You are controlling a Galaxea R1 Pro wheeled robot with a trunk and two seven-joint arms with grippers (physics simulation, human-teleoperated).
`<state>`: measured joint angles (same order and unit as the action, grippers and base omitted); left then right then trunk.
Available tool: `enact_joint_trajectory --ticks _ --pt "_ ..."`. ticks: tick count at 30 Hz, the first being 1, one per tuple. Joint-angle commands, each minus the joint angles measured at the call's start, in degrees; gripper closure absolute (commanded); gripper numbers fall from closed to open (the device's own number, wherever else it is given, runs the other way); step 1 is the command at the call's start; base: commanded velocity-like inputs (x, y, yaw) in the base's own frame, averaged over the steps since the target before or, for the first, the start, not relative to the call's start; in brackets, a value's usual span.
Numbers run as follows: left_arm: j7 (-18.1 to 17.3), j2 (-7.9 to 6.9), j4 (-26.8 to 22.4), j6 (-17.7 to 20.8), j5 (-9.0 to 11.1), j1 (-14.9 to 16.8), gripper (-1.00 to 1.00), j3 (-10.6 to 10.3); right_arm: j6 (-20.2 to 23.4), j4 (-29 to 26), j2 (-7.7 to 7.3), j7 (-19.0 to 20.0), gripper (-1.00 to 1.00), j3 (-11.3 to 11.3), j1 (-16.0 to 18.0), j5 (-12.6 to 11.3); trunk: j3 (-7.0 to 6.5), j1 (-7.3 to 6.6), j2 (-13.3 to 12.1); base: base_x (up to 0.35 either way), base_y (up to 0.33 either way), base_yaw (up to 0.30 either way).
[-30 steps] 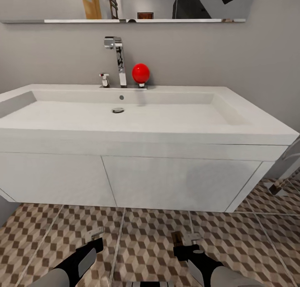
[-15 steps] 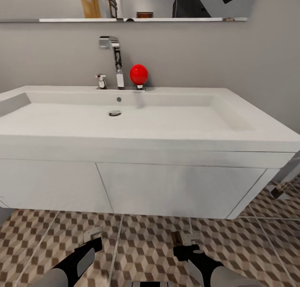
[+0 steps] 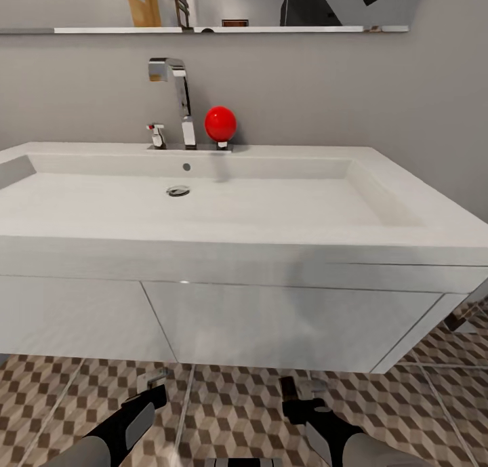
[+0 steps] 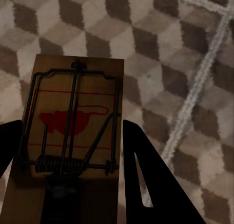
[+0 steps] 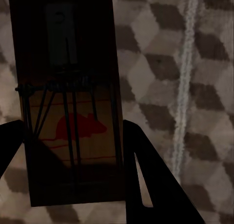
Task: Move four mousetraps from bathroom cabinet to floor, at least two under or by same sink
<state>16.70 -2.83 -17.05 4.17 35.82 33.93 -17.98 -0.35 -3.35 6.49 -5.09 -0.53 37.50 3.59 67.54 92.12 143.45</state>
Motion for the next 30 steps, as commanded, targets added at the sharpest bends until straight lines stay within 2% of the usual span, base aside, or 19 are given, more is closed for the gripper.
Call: enact_joint_trajectory --ticks 1,4,8,9,11,12,14,16,17,19,21,25,30 --pt "0.4 -0.05 -0.2 0.4 0.1 0.0 1.0 -0.5 0.0 0.1 0.05 -0.8 1.0 -1.2 0.0 0.2 0.04 -0.01 0.0 0.0 0.0 0.0" --pt "0.4 0.0 -0.2 0.4 0.1 0.0 1.0 -0.6 0.1 0.1 0.09 -3.6 1.0 -3.7 0.0 0.3 0.04 -0.01 0.0 0.0 0.0 0.0" --pt "0.5 -0.03 -0.2 0.4 0.0 0.0 1.0 -1.4 0.1 0.1 0.24 -6.2 1.0 -4.4 -0.1 0.4 0.04 -0.01 0.0 0.0 0.0 0.0" --pt "0.6 -0.05 -0.2 0.4 -0.3 0.0 1.0 -2.5 0.1 0.1 0.29 -6.5 1.0 -4.4 -0.1 0.4 0.04 -0.01 0.0 0.0 0.0 0.0" --pt "0.7 0.03 -0.1 0.7 -3.1 0.0 1.0 -5.1 0.8 0.1 0.34 -6.7 1.0 -4.4 0.1 0.4 0.04 -0.01 0.0 0.0 0.0 0.0" --pt "1.2 0.07 0.0 0.9 -5.3 0.0 1.0 -6.0 2.4 0.1 0.35 -6.8 1.0 -4.4 0.2 0.5 0.04 -0.01 0.0 0.0 0.0 0.0" --pt "2.8 0.05 0.2 1.8 -7.9 0.3 1.0 -6.7 5.9 -0.2 0.55 -6.8 1.0 -4.3 0.4 0.6 0.04 -0.01 0.0 0.0 0.0 0.0" --pt "4.1 -0.08 0.4 5.5 -8.8 1.5 1.0 -6.8 7.5 -0.4 1.07 -6.9 1.0 -4.3 0.4 0.6 0.04 -0.01 0.0 0.0 0.0 0.0" --pt "4.5 -0.22 0.4 8.5 -9.1 2.3 1.0 -6.8 8.0 -0.5 1.26 -7.1 1.0 -4.3 0.5 0.7 0.04 -0.01 0.0 0.0 0.0 0.0" --pt "4.7 -0.56 0.4 11.9 -9.2 3.5 1.0 -6.8 8.4 -0.4 1.47 -8.1 1.0 -4.3 1.1 0.8 0.04 -0.01 0.0 0.0 0.0 0.0" --pt "4.8 -0.78 0.8 13.3 -9.2 5.0 1.0 -6.7 8.6 -0.2 1.55 -8.8 1.0 -4.3 1.6 0.9 0.04 -0.01 0.0 0.0 0.0 0.0" --pt "4.8 -1.2 2.7 13.9 -9.2 7.3 1.0 -6.7 8.8 -0.1 1.59 -9.2 1.0 -4.3 2.4 0.9 0.04 -0.01 0.0 0.0 0.0 0.0" --pt "4.8 -1.6 3.0 14.0 -9.2 8.1 1.0 -6.7 9.7 -0.1 1.96 -9.2 1.0 -4.3 3.6 0.9 0.04 -0.01 0.0 0.0 0.0 0.0"
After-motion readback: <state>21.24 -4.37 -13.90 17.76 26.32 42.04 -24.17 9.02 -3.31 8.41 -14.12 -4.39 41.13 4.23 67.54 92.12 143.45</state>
